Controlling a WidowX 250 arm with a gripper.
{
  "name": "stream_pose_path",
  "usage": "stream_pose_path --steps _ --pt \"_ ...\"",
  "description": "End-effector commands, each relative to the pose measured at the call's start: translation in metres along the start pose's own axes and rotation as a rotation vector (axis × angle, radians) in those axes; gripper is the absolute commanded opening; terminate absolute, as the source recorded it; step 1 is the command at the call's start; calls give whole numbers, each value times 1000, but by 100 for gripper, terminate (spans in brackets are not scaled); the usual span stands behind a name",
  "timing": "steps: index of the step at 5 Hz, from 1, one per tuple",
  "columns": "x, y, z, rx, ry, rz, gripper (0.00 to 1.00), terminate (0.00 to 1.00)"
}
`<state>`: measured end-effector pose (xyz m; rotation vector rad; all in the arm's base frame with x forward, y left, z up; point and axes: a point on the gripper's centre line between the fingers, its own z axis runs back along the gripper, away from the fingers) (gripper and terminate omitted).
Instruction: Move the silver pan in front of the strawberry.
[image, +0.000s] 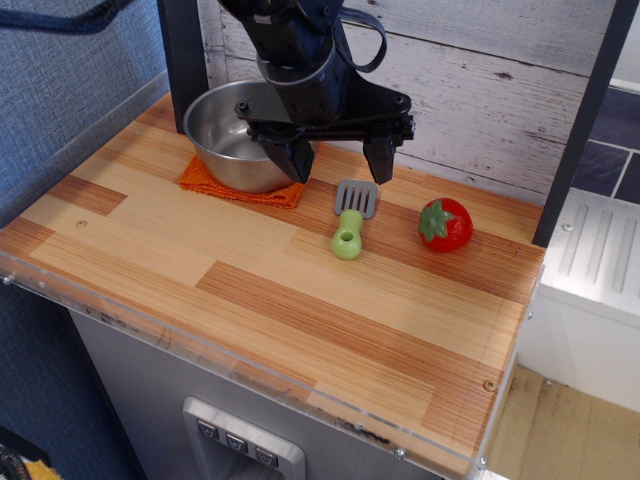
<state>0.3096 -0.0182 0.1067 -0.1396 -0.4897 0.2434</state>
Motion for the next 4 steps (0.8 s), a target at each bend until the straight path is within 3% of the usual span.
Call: stream_pose_path --steps 1,4 --pt "0 0 0 0 0 0 100 0" --pt "52 37 5 -38 -3 96 100 0"
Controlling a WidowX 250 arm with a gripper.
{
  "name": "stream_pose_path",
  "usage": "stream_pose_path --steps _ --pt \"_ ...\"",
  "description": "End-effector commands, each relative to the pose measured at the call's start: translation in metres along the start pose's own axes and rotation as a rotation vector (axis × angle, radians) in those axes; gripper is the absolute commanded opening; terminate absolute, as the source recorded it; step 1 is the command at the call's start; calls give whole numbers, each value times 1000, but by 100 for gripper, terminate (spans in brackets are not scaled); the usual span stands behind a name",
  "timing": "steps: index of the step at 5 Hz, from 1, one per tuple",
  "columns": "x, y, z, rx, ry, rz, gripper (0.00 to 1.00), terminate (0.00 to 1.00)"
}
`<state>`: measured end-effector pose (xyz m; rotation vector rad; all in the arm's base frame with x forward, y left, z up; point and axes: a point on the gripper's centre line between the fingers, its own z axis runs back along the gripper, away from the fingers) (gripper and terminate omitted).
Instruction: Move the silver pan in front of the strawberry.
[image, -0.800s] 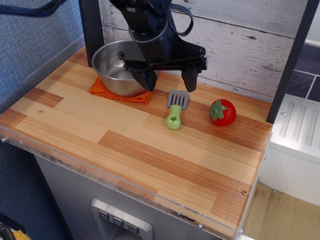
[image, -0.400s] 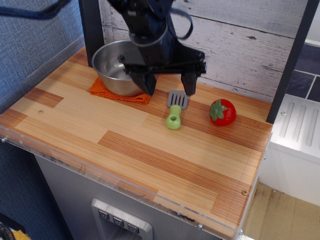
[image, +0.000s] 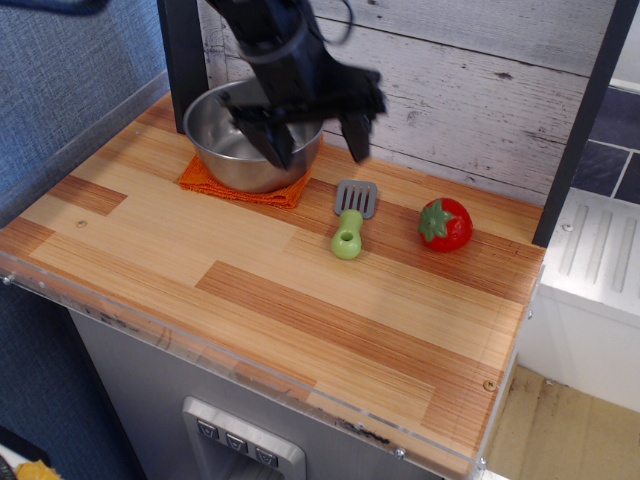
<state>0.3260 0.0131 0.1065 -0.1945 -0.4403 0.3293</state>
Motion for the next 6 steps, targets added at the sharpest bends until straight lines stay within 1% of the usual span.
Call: stream_pose_path --steps 1,2,3,4,5,6 --pt "48 15 7 -62 -7 -67 100 0" --pt "62 22 0 -59 17 -191 100 0" --pt "64 27 -11 -52 31 -335 100 0" --pt "57 25 -26 -32 33 -380 100 0" --pt "47 18 -40 1 48 -408 100 0" --pt "38 16 -55 6 79 -409 100 0"
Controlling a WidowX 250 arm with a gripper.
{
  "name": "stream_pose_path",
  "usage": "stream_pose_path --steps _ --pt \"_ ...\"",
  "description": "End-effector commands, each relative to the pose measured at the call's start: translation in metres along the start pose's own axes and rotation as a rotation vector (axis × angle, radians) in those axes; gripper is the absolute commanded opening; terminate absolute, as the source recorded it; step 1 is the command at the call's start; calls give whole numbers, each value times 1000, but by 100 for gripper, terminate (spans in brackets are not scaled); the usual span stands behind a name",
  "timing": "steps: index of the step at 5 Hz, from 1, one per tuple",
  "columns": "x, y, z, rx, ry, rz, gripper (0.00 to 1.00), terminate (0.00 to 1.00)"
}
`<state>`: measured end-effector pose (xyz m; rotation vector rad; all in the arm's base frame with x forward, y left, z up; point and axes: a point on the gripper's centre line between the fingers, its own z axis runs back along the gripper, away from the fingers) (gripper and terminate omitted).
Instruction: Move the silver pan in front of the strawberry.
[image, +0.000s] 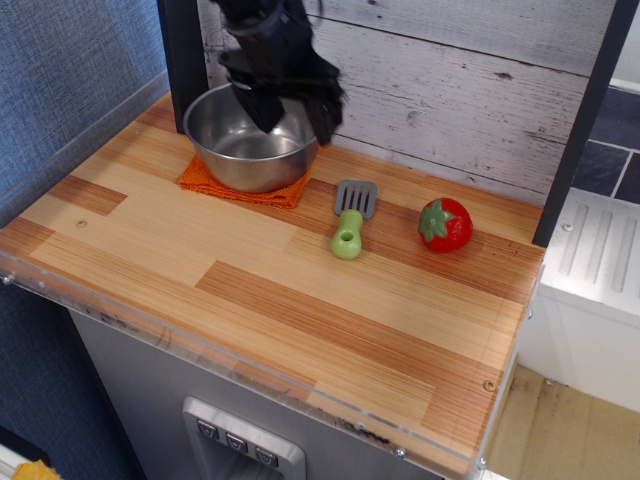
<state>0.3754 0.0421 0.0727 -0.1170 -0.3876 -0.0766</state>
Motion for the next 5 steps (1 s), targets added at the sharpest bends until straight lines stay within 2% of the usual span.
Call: stream_pose_path --steps 1,2,3,5 --pt "-3 -7 -16 23 24 -2 100 0" --pt "-10 5 -29 65 47 36 100 0" --pt "-10 11 -28 73 19 54 0 0" --pt "-15 10 -23 66 -10 82 0 0"
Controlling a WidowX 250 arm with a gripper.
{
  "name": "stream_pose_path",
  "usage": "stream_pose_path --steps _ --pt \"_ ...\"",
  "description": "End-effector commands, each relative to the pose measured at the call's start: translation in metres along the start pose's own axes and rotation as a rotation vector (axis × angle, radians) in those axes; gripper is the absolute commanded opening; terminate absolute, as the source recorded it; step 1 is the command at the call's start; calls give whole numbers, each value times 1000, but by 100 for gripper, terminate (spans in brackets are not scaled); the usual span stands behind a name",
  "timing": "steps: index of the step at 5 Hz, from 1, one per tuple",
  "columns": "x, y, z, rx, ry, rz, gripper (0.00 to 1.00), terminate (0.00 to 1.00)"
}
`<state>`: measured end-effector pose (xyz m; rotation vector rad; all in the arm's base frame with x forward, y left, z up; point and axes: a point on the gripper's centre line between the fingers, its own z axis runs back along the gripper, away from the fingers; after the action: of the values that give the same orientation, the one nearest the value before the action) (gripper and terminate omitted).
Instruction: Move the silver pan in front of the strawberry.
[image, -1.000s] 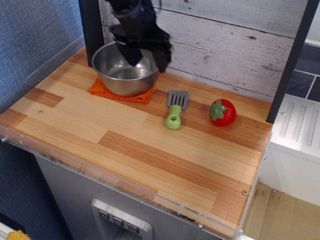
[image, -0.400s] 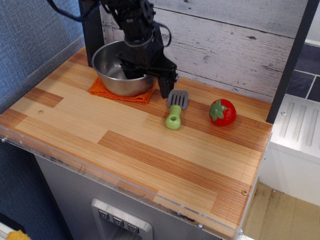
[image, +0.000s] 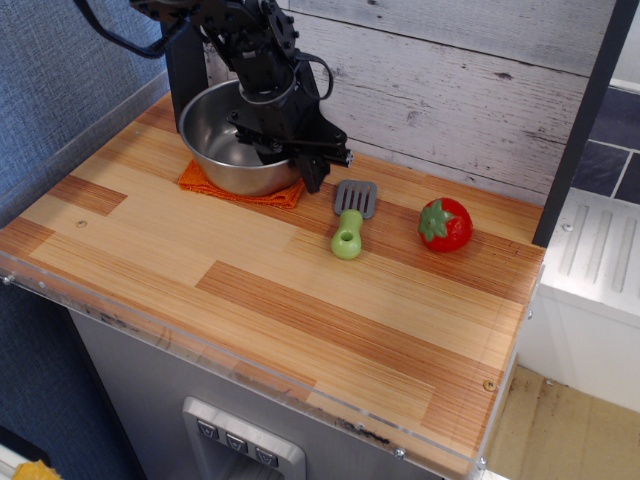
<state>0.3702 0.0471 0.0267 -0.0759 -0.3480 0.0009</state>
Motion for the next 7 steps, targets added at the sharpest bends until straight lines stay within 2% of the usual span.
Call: stream_pose_path --steps 1,2,5,6,7 --pt "7 2 19 6 -46 26 0 0" --pt "9 5 27 3 -40 45 0 0" --pt "13 13 69 24 -94 124 0 0" --pt "7 0 82 16 -109 84 0 0" --pt "-8 -32 100 -26 -132 3 0 0"
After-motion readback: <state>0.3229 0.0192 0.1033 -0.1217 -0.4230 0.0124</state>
